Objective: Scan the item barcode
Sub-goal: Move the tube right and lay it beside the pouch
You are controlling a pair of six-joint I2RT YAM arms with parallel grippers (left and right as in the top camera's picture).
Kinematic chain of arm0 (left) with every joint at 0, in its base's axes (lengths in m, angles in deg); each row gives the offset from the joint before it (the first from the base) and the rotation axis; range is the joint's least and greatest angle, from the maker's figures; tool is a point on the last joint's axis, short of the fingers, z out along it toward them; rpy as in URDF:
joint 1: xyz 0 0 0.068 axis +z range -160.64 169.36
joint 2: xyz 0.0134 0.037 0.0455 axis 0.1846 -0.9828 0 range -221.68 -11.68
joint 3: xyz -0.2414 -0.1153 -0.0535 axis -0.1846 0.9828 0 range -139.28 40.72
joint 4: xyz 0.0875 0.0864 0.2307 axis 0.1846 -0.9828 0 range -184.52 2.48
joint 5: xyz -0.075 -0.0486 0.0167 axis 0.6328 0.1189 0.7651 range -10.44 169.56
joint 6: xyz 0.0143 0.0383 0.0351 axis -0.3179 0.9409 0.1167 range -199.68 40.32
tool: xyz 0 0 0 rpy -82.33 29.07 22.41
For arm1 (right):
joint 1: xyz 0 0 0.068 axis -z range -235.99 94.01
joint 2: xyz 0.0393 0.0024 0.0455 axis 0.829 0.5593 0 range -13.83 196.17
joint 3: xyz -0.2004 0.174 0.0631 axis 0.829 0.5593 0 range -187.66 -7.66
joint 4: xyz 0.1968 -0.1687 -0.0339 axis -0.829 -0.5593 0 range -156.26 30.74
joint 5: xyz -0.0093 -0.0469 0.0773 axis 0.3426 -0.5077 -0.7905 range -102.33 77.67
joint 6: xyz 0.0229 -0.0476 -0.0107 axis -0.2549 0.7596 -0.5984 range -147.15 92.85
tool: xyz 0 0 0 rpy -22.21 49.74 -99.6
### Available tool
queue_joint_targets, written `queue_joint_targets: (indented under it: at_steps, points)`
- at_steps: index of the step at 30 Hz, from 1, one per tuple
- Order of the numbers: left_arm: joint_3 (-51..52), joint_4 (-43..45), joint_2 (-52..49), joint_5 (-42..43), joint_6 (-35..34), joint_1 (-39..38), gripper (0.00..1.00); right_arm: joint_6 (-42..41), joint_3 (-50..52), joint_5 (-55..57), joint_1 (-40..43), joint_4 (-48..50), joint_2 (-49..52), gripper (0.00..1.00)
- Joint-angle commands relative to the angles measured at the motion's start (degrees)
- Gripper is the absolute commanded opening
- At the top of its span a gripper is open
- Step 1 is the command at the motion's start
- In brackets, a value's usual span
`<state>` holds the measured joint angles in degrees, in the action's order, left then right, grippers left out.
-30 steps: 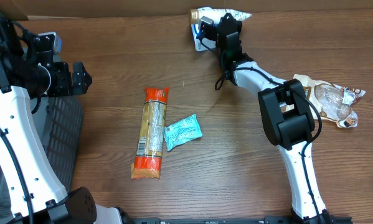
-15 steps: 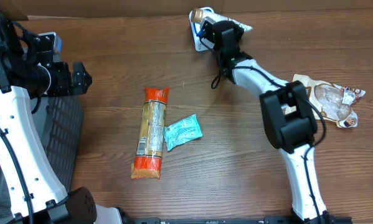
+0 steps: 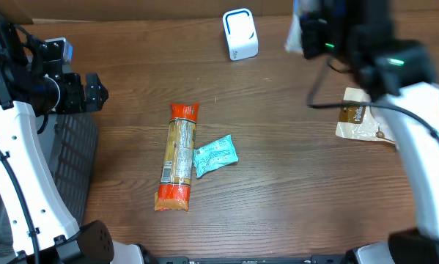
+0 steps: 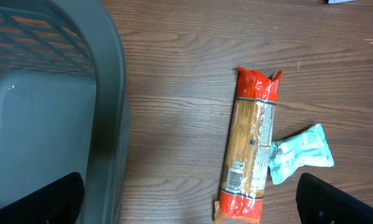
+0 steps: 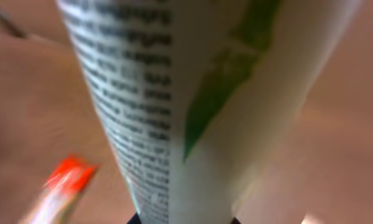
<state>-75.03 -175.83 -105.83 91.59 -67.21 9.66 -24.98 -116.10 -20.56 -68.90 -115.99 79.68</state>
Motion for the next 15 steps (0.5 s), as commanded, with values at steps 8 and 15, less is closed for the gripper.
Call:
queue_joint_targets:
  at_steps: [8, 15]
  points:
    - [0.15, 0.09, -0.26, 0.94, 1.27, -0.07, 0.99, -9.01, 12.59, -17.22, 16.85, -7.32, 2.10, 0.04]
    - [0.17, 0.09, -0.26, 0.94, 1.27, -0.07, 1.00, -23.02, 32.70, -17.16, 27.78, 9.79, 2.08, 0.04]
